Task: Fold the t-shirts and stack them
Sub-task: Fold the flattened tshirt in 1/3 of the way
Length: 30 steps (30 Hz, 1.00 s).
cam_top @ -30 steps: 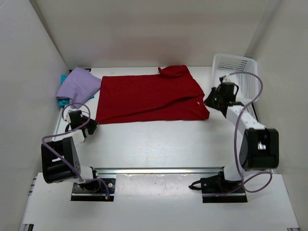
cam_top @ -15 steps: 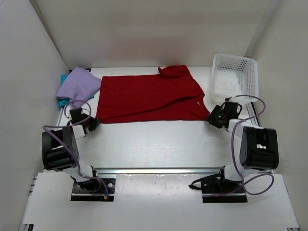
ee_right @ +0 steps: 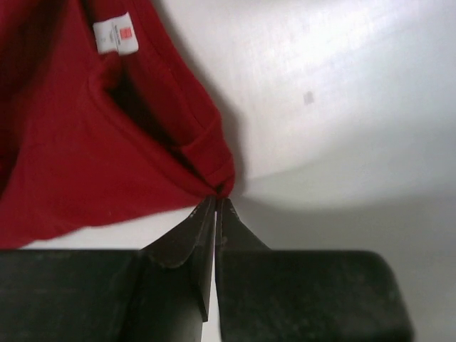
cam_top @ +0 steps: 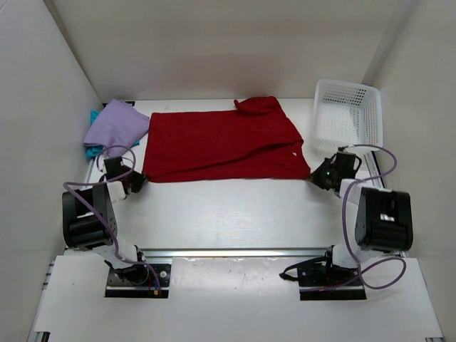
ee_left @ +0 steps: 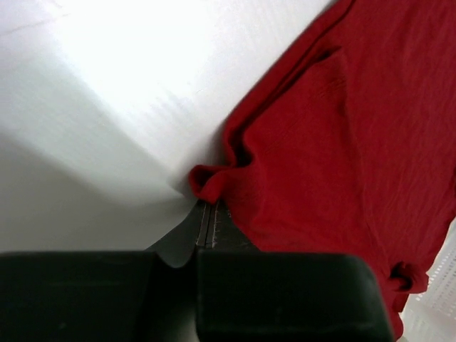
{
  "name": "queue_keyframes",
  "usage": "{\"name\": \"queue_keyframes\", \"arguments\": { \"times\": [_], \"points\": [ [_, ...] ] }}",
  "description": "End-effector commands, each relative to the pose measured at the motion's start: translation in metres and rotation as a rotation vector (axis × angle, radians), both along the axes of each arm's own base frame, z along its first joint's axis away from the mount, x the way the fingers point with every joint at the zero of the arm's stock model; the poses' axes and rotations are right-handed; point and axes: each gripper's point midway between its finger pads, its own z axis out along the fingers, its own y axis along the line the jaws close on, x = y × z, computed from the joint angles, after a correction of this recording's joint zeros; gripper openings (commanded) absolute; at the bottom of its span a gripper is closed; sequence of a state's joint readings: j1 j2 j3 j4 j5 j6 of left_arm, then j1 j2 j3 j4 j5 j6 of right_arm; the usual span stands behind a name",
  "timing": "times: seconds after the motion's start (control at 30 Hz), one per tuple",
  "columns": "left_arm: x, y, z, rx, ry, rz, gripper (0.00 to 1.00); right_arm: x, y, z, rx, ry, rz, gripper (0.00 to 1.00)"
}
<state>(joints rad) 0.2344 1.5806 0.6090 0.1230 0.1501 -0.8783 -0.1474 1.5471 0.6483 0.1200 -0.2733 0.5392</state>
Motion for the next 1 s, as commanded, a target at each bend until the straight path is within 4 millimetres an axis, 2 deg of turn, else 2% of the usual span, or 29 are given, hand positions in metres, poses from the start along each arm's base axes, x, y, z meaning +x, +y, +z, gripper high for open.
{"name": "queue_keyframes", "arguments": {
  "times": [0.0, 0.1, 0.13, 0.2, 0.23, 0.3, 0.4, 0.5, 0.53, 0.57, 0.6, 0.63, 0.67, 0.7, 0.73, 0.77, 0.8, 0.83, 0.87, 0.9, 0.93, 0.97],
  "points": [
    [-0.027, 0.006, -0.005, 0.023, 0.063, -0.005, 0.00, -0.026, -0.010, 0.005, 0.013, -0.019, -0.088, 0.00],
    [-0.047, 0.008, -0.002, 0.025, 0.077, 0.003, 0.00, -0.054, -0.012, 0.020, 0.038, -0.078, -0.133, 0.01],
    [-0.053, 0.008, -0.004, 0.027, 0.095, 0.003, 0.00, -0.068, -0.012, 0.011, 0.055, -0.048, -0.152, 0.00],
    [-0.065, 0.005, 0.001, 0.041, 0.094, -0.009, 0.00, -0.079, -0.015, 0.029, 0.050, -0.116, -0.178, 0.00],
    [-0.069, 0.006, 0.003, 0.057, 0.101, -0.013, 0.00, -0.091, -0.018, 0.024, 0.055, -0.088, -0.196, 0.00],
    [-0.081, 0.005, 0.009, 0.100, 0.103, -0.029, 0.00, -0.106, -0.021, 0.036, 0.052, -0.120, -0.217, 0.00],
    [-0.096, 0.005, 0.018, 0.185, 0.090, -0.037, 0.00, -0.120, -0.021, 0.035, -0.001, -0.090, -0.231, 0.00],
    [-0.118, -0.003, 0.018, 0.242, 0.100, -0.095, 0.00, -0.130, -0.009, 0.033, 0.010, -0.083, -0.187, 0.00],
    [-0.120, 0.005, 0.022, 0.286, 0.094, -0.071, 0.08, -0.130, -0.010, 0.035, -0.005, -0.087, -0.190, 0.06],
    [-0.123, 0.005, 0.023, 0.308, 0.103, -0.083, 0.20, -0.131, -0.010, 0.037, -0.034, -0.091, -0.174, 0.11],
    [-0.121, 0.008, 0.030, 0.331, 0.087, -0.067, 0.34, -0.127, -0.008, 0.048, -0.045, -0.117, -0.148, 0.23],
    [-0.117, 0.003, 0.035, 0.320, 0.069, -0.083, 0.39, -0.125, -0.008, 0.052, -0.040, -0.123, -0.151, 0.31],
    [-0.113, -0.001, 0.040, 0.306, 0.049, -0.093, 0.50, -0.122, -0.008, 0.065, -0.057, -0.145, -0.134, 0.33],
    [-0.106, -0.005, 0.049, 0.291, 0.019, -0.100, 0.54, -0.116, -0.008, 0.081, -0.092, -0.189, -0.104, 0.37],
    [-0.100, -0.010, 0.057, 0.275, -0.016, -0.120, 0.58, -0.114, -0.007, 0.088, -0.111, -0.204, -0.088, 0.40],
    [-0.093, -0.014, 0.063, 0.280, -0.052, -0.136, 0.60, -0.110, -0.007, 0.102, -0.147, -0.224, -0.067, 0.39],
    [-0.087, -0.024, 0.071, 0.263, -0.087, -0.170, 0.59, -0.106, -0.001, 0.106, -0.170, -0.228, -0.026, 0.35],
    [-0.080, -0.035, 0.079, 0.249, -0.122, -0.214, 0.50, -0.099, 0.004, 0.111, -0.180, -0.230, 0.009, 0.27],
    [-0.074, -0.051, 0.083, 0.233, -0.163, -0.266, 0.46, -0.092, 0.018, 0.112, -0.190, -0.236, 0.084, 0.15],
    [-0.067, -0.073, 0.095, 0.229, -0.224, -0.337, 0.45, -0.084, 0.037, 0.117, -0.199, -0.257, 0.161, 0.10],
    [-0.065, -0.093, 0.100, 0.223, -0.246, -0.400, 0.45, -0.080, 0.060, 0.107, -0.203, -0.221, 0.248, 0.01],
    [-0.063, -0.104, 0.100, 0.230, -0.249, -0.438, 0.43, -0.069, 0.068, 0.118, -0.242, -0.247, 0.294, 0.00]
  ]
}}
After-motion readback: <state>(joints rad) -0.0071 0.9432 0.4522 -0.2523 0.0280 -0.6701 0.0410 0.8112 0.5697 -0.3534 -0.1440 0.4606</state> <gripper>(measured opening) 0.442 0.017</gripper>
